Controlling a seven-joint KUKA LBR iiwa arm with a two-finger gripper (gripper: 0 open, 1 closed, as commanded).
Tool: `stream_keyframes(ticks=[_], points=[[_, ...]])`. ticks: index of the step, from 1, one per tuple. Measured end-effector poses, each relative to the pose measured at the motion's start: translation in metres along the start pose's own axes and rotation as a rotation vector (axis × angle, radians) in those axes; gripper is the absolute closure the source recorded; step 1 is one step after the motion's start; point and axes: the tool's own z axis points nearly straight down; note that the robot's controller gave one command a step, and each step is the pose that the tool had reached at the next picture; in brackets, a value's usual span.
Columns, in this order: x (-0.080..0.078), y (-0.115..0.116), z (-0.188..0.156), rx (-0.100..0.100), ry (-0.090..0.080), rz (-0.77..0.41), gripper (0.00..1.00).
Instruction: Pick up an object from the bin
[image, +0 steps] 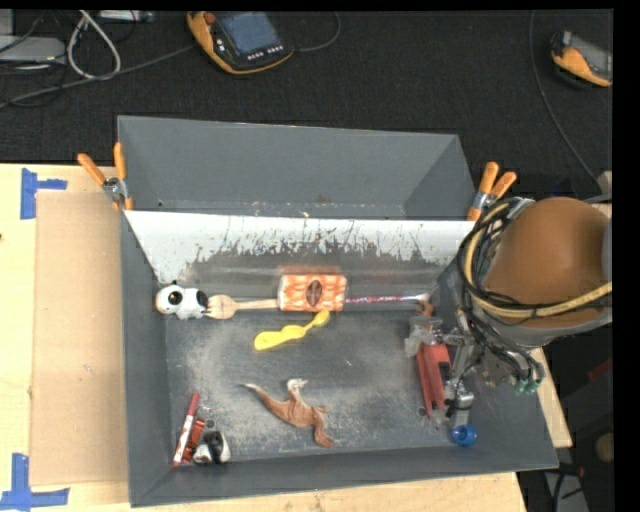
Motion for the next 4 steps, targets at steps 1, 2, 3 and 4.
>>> stream_keyframes(ticks=[1,2,3,4], points=[[0.016,-0.001,0.017,0.002,-0.001,0.156,0.0],[0.011,-0.028,-0.013,0.001,-0.001,-0.102,0.0],[-0.01,-0.047,-0.02,-0.002,0.003,-0.089,0.0],[-0.012,-0.028,-0.041,0.001,-0.001,-0.308,0.0]])
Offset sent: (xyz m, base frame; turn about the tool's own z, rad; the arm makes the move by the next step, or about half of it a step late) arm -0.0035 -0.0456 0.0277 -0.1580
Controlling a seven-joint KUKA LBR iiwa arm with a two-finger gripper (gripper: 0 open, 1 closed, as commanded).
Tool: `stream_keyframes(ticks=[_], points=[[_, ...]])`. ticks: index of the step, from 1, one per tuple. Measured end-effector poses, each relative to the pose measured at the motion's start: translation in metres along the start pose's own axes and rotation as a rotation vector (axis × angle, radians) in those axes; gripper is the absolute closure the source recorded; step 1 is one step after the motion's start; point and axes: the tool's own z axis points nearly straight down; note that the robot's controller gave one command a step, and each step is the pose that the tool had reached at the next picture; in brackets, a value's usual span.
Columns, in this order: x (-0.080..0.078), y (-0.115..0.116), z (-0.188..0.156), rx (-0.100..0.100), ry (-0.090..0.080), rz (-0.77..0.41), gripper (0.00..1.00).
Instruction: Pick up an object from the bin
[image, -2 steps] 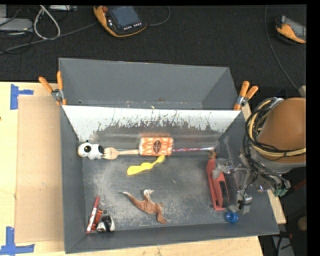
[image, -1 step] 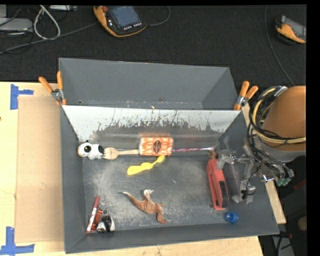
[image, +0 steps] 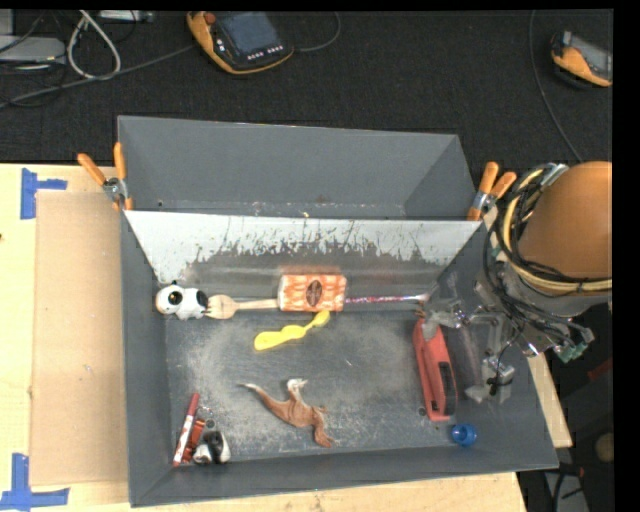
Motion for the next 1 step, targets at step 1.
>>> stream_keyframes(ticks=[1], points=[[-0.0122,0.0061,0.0107,-0.003,0.003,-0.017,0.0]])
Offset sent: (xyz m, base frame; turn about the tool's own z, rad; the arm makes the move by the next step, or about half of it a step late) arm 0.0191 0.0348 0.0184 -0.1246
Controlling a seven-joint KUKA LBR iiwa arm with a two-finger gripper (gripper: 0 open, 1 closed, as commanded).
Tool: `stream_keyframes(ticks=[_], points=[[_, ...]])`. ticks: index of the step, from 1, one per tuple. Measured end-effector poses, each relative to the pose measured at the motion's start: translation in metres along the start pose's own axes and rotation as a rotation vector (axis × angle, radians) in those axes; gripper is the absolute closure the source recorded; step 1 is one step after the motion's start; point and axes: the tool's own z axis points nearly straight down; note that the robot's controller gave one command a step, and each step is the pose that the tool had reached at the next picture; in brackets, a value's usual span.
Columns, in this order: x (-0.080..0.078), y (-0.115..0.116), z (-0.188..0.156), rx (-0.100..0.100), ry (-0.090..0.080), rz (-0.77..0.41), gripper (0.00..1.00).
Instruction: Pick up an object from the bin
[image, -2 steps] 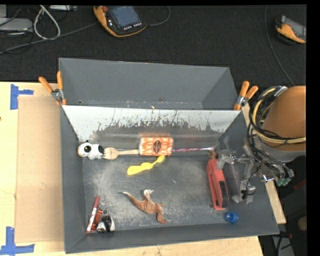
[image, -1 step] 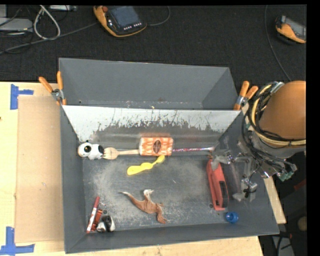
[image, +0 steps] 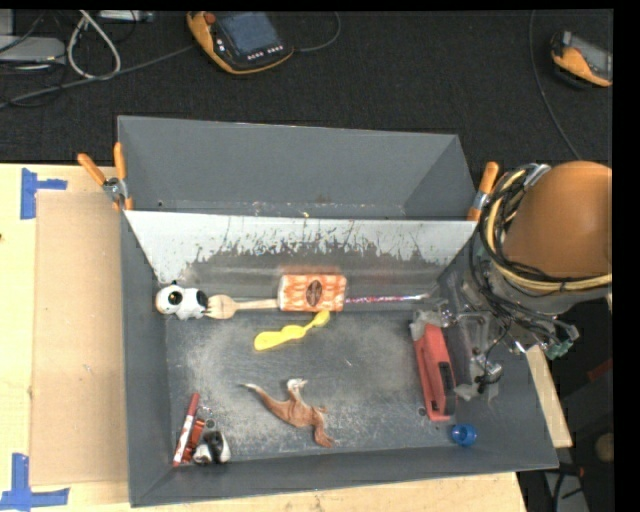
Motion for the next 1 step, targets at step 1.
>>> stream_keyframes(ticks=[1], points=[[-0.0186,0.0154,-0.0261,0.002,-0.004,-0.102,0.0]])
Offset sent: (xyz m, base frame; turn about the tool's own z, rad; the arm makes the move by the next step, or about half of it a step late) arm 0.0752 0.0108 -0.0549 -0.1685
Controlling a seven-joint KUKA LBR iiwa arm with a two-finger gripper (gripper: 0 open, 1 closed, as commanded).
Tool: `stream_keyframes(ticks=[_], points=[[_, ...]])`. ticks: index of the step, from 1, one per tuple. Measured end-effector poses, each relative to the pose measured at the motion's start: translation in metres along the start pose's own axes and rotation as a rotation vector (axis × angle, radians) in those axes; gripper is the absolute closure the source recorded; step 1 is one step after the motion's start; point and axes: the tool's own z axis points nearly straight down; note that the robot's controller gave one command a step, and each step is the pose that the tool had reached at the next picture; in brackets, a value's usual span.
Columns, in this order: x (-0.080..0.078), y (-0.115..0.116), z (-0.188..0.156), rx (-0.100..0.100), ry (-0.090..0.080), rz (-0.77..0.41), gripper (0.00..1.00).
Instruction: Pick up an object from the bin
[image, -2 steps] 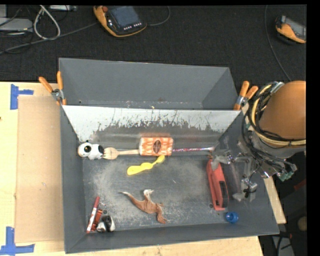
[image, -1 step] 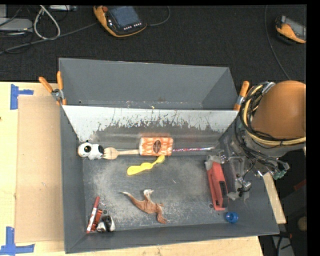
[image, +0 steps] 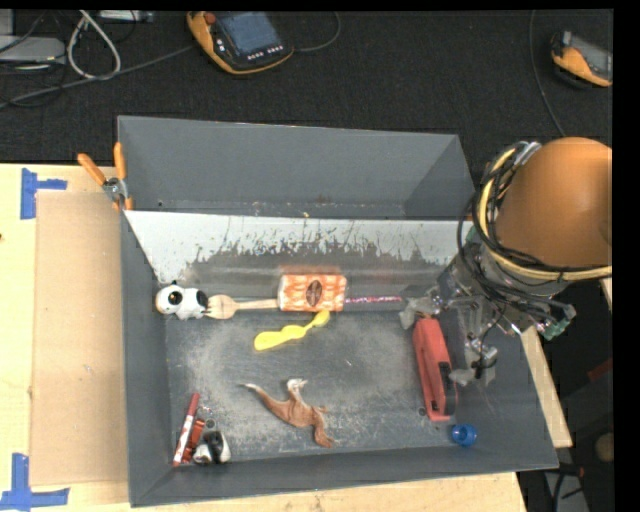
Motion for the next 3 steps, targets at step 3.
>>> stream_keyframes(ticks=[3], points=[[0.021,-0.061,0.098,-0.008,0.009,-0.197,0.0]])
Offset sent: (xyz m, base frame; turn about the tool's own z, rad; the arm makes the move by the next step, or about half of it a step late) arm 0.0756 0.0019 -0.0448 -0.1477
